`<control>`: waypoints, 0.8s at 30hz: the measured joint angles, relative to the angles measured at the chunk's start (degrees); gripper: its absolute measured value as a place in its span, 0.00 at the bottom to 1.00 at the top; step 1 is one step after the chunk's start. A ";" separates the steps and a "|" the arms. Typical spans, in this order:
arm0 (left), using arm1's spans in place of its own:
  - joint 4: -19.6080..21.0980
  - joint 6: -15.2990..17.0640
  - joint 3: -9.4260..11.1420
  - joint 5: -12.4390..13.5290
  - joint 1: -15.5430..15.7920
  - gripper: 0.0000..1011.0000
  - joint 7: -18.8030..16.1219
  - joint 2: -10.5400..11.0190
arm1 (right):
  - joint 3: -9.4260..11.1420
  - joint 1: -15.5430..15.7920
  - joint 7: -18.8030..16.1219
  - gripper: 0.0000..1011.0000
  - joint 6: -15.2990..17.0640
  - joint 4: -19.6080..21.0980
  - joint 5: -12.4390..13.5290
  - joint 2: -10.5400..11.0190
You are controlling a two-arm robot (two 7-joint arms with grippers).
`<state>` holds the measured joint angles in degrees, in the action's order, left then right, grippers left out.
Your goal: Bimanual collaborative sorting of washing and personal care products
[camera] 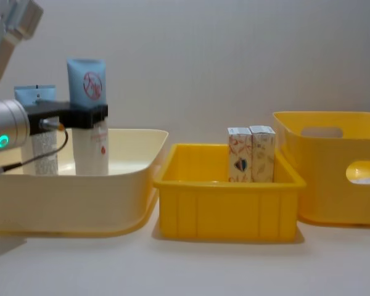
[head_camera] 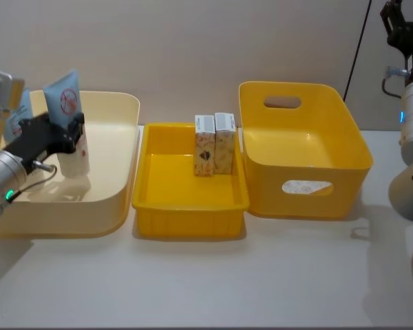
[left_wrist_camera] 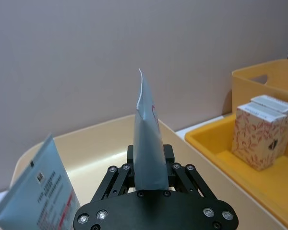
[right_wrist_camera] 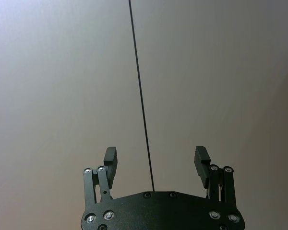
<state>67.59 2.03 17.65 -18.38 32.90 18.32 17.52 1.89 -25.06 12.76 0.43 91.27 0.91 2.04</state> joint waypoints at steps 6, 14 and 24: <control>-0.47 -2.23 -0.84 -0.64 1.71 0.30 1.59 -0.30 | 0.00 0.00 0.00 0.99 0.00 0.00 0.00 0.00; 0.13 -3.29 -2.01 -1.77 3.47 0.31 2.63 -1.16 | 0.00 0.00 0.00 0.99 0.00 0.00 0.00 0.00; 1.25 -3.38 -2.50 -3.38 5.67 0.31 3.97 -2.24 | 0.06 -0.07 -0.13 0.99 -0.04 -0.16 0.00 0.06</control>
<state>68.84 -1.36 15.15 -21.76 38.57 22.29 15.28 1.95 -25.14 12.62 0.39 91.12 0.91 2.10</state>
